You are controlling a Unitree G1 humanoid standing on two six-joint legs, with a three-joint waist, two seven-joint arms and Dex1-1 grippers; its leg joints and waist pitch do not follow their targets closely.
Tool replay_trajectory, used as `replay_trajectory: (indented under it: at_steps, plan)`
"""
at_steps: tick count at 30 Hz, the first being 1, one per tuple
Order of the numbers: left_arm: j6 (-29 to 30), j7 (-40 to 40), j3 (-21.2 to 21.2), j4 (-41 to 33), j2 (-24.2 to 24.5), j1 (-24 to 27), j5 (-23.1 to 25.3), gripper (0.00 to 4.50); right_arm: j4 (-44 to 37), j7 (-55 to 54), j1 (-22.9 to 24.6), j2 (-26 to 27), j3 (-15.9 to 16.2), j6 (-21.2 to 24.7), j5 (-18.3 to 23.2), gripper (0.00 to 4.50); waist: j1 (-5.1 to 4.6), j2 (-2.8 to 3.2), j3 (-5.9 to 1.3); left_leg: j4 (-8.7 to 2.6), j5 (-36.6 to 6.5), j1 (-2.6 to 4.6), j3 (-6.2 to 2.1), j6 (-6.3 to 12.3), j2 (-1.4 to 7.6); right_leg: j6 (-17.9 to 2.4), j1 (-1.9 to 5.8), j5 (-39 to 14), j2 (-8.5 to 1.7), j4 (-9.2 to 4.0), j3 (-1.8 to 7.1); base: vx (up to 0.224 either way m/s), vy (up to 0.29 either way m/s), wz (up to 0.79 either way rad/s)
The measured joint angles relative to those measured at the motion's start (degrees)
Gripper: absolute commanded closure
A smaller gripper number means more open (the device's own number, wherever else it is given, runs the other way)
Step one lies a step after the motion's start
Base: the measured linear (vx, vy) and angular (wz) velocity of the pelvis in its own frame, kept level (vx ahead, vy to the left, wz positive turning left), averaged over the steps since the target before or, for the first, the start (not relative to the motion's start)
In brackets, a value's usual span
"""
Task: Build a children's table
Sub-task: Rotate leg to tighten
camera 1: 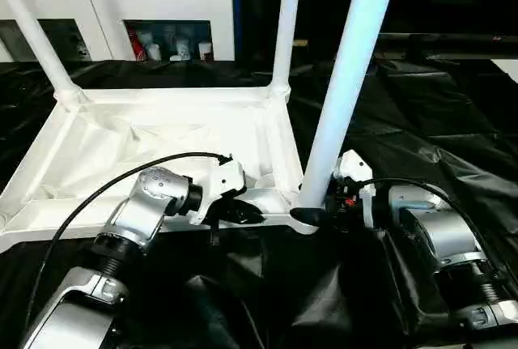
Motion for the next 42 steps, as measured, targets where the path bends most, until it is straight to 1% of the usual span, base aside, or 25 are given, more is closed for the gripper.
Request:
replay_trajectory:
  at_steps: [4, 7, 9, 10, 12, 15, 17, 18, 19, 21, 23, 24, 25, 27, 29, 32, 34, 35, 38, 40, 42]
  plan:
    - [0.7, 0.3, 0.3, 0.1, -0.2, 0.0, -0.2, 4.5, 0.3, -0.6, 0.0, 0.3, -0.2, -0.4, -0.1, 1.93, -0.03, 0.0, 0.0, 0.0, 0.0, 0.01, 0.0, 0.0, 0.0, 0.0, 0.0, 0.0, 0.0, 0.01, 0.0, 0.0, 0.0, 0.0]
    - [1.9, 2.8, 1.4, 0.9, -0.8, 0.0, -0.1, 4.5, 1.7, -5.1, -0.3, 2.7, -1.2, -0.8, -0.6, 1.95, -0.31, -0.03, -0.02, 0.01, 0.0, 0.12, 0.0, 0.0, 0.0, 0.0, 0.06, 0.0, 0.0, 0.03, 0.0, 0.0, 0.0, 0.0]
    - [4.0, 8.0, 2.8, 2.3, -2.5, -0.8, 0.6, 4.5, 5.4, -13.7, -1.8, 7.0, -3.7, -1.4, -1.5, 1.96, -1.0, -0.07, -0.02, 0.05, 0.0, 0.31, 0.01, -0.01, -0.02, 0.2, 0.12, -0.1, 0.0, 0.02, 0.01, -0.033, 0.001, -0.04]
    - [4.8, 10.5, 3.2, 3.2, -3.4, -1.7, 1.3, 4.5, 7.1, -18.1, -2.7, 8.8, -5.0, -1.6, -2.0, 1.96, -1.43, -0.1, 0.01, 0.12, 0.0, 0.29, 0.0, -0.01, -0.02, 0.2, 0.08, -0.1, -0.01, 0.02, 0.0, -0.052, 0.003, -0.08]
    - [6.8, 15.1, 3.6, 3.9, -5.6, -2.4, 1.9, 4.5, 9.5, -26.4, -4.0, 11.9, -6.6, -1.8, -2.7, 1.96, -2.0, -0.11, 0.02, 0.13, 0.0, 0.33, -0.02, -0.01, -0.06, 0.2, 0.07, -0.1, -0.04, -0.15, -0.01, -0.027, 0.006, -0.04]
    - [9.0, 21.3, 4.4, 4.2, -8.7, -2.9, 3.0, 4.5, 12.7, -37.4, -6.1, 16.1, -9.0, -1.9, -3.4, 1.96, -2.44, -0.12, 0.02, 0.34, 0.0, 0.36, -0.13, -0.01, -0.09, 0.3, 0.06, -0.1, -0.05, -0.19, -0.04, 0.0, 0.0, 0.0]
    - [9.7, 23.6, 4.5, 4.8, -9.9, -3.5, 3.3, 4.5, 14.1, -42.2, -7.2, 17.7, -9.8, -2.2, -3.8, 1.96, -2.68, -0.12, 0.03, 0.34, 0.0, 0.34, -0.13, -0.01, -0.13, 0.3, 0.04, -0.1, -0.07, -0.22, -0.02, 0.0, 0.0, 0.0]
    - [9.7, 23.9, 4.5, 4.8, -10.1, -3.5, 3.4, 4.5, 14.2, -42.8, -7.2, 17.8, -9.8, -2.5, -3.9, 1.96, -2.75, -0.12, 0.03, 0.34, 0.0, 0.34, -0.13, 0.0, -0.14, 0.3, 0.04, -0.1, -0.07, -0.23, -0.02, 0.0, 0.0, 0.0]
    - [9.7, 23.9, 4.6, 4.8, -10.1, -3.5, 3.4, 4.5, 14.2, -42.8, -7.2, 17.8, -9.8, -2.7, -3.9, 1.62, -2.78, -0.12, 0.03, 0.33, 0.0, 0.33, -0.13, 0.0, -0.14, 0.3, 0.04, -0.1, -0.07, -0.23, -0.02, 0.0, 0.0, 0.0]
    - [9.7, 23.7, 4.5, 4.8, -10.2, -3.5, 3.4, 4.5, 14.2, -42.5, -7.2, 17.8, -9.9, -3.0, -3.8, 1.27, -2.84, -0.12, 0.03, 0.31, 0.0, 0.3, -0.14, 0.0, -0.14, 0.3, 0.03, -0.1, -0.07, -0.22, -0.02, 0.0, 0.0, 0.0]
    - [9.6, 23.3, 4.4, 4.6, -10.2, -3.5, 3.4, 4.5, 14.1, -41.6, -7.1, 17.8, -9.9, -3.3, -3.8, 1.24, -2.83, -0.12, 0.03, 0.29, 0.0, 0.24, -0.14, 0.0, -0.13, 0.2, -0.02, -0.1, -0.07, -0.2, -0.02, 0.0, 0.0, 0.0]
    - [9.5, 22.9, 4.4, 4.6, -10.0, -3.5, 3.4, 4.5, 13.9, -41.0, -6.9, 17.8, -9.9, -3.4, -3.9, 1.04, -2.8, -0.12, 0.02, 0.28, 0.0, 0.22, -0.14, 0.0, -0.12, 0.2, -0.03, -0.1, -0.07, -0.19, -0.02, 0.0, 0.0, 0.0]
    - [9.2, 22.5, 4.4, 4.5, -9.8, -3.4, 3.4, 4.5, 13.7, -40.1, -6.7, 17.5, -9.8, -3.7, -3.9, 1.04, -2.75, -0.12, 0.03, 0.28, 0.0, 0.21, -0.14, 0.0, -0.12, 0.2, -0.04, -0.1, -0.07, -0.18, -0.02, 0.0, 0.0, 0.0]
    - [8.4, 21.2, 4.4, 4.3, -9.3, -3.3, 3.3, 4.5, 13.4, -36.9, -6.3, 16.1, -9.0, -4.3, -4.1, 0.81, -2.74, -0.12, 0.02, 0.28, 0.0, 0.18, -0.14, 0.0, -0.12, 0.2, -0.05, -0.1, -0.07, -0.16, -0.02, 0.0, 0.0, 0.0]
    - [7.5, 19.1, 3.8, 3.1, -8.2, -2.4, 2.9, 4.5, 11.1, -31.0, -4.8, 13.1, -6.7, -4.6, -4.0, 0.81, -2.68, -0.12, 0.02, 0.26, 0.0, 0.16, -0.14, 0.0, -0.1, 0.1, -0.05, 0.1, -0.06, -0.13, -0.02, 0.0, 0.0, 0.0]
    - [6.3, 16.5, 3.3, 2.7, -6.8, -2.2, 2.2, 4.5, 8.7, -24.6, -3.8, 9.5, -5.0, -4.4, -3.8, 0.81, -2.27, -0.12, 0.02, 0.13, 0.0, 0.19, -0.13, 0.0, -0.07, -0.1, -0.06, 0.2, -0.03, -0.06, -0.03, 0.02, -0.002, 0.01]
    - [5.7, 15.5, 3.3, 2.7, -6.3, -2.2, 2.0, 4.5, 7.5, -21.9, -3.2, 8.0, -4.6, -4.3, -3.7, 0.81, -1.81, -0.12, 0.02, -0.03, 0.0, 0.23, -0.12, 0.0, -0.05, -0.1, -0.07, 0.1, 0.0, -0.06, -0.04, 0.0, 0.0, 0.0]
    - [5.1, 14.0, 3.0, 2.7, -5.6, -2.2, 1.6, 4.5, 6.5, -19.2, -2.8, 6.5, -3.8, -4.2, -3.3, 0.81, -1.63, -0.12, 0.02, -0.1, 0.0, 0.23, -0.12, 0.0, -0.05, 0.0, -0.1, 0.1, 0.0, -0.07, -0.05, 0.0, 0.0, 0.0]
    - [3.9, 11.4, 2.5, 2.7, -4.5, -2.1, 1.3, 4.5, 5.2, -14.8, -2.4, 4.5, -2.8, -3.8, -2.9, 0.81, -1.38, -0.12, 0.02, -0.16, 0.0, 0.25, -0.11, 0.0, -0.03, 0.0, -0.1, 0.1, 0.02, -0.07, -0.06, 0.0, 0.0, 0.0]
    - [2.6, 8.7, 2.0, 1.9, -3.2, -1.4, 1.1, 4.5, 3.8, -10.2, -2.0, 2.5, -1.4, -3.4, -2.6, 0.81, -1.1, -0.12, 0.02, -0.15, 0.0, 0.26, -0.08, 0.0, -0.03, 0.0, -0.08, 0.1, 0.02, -0.07, -0.05, 0.0, 0.0, 0.0]
    - [1.8, 6.5, 1.3, 0.9, -2.0, -0.8, 1.0, 4.5, 2.6, -6.9, -1.7, 1.8, -0.7, -2.7, -2.3, 0.81, -0.89, -0.12, 0.02, -0.11, 0.0, 0.27, -0.08, -0.01, -0.02, 0.0, -0.07, 0.1, 0.02, -0.06, -0.04, 0.0, 0.0, 0.0]
